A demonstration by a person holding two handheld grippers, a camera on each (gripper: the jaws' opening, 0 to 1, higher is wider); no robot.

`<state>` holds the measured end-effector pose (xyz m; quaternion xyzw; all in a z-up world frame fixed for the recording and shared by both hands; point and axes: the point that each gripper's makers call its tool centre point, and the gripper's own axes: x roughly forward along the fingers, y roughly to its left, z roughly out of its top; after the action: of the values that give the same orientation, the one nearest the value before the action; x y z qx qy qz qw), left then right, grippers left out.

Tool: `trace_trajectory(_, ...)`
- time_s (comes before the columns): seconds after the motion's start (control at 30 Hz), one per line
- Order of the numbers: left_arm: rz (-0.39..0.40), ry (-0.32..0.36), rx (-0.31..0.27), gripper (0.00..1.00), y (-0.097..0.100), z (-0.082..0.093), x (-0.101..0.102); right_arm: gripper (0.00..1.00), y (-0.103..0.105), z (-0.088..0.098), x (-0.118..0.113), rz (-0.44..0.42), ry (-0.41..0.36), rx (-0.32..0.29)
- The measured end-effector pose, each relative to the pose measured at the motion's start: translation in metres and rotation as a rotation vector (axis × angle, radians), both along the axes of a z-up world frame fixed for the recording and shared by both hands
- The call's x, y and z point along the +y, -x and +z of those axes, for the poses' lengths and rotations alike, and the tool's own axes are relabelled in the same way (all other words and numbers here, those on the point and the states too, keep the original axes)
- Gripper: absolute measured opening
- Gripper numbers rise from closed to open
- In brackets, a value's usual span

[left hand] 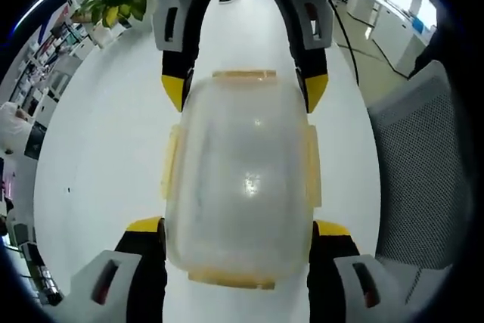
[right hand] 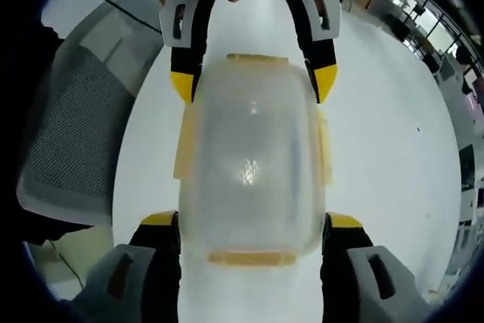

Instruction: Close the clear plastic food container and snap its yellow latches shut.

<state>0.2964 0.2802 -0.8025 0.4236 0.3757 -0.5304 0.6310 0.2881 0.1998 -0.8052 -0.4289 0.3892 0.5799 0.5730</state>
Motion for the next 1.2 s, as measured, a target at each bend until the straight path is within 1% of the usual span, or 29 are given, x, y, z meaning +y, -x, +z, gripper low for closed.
trace_trajectory(0.17,0.016,-0.001,0.0,0.73,0.003,0.0,0.004,0.73,0.001,0.0,0.004,0.014,-0.014,0.0)
trace_trajectory(0.5,0.044,-0.001,0.004,0.74,0.004,0.0,0.015,0.74,0.0,0.0,0.015,0.038,-0.008,0.0)
trace_trajectory(0.73,0.047,-0.012,0.005,0.74,0.001,-0.002,0.026,0.74,-0.002,0.0,0.027,0.044,-0.013,0.001)
trace_trajectory(1.2,0.057,-0.009,0.011,0.74,-0.007,-0.002,0.045,0.74,-0.011,-0.001,0.045,0.043,-0.001,-0.003)
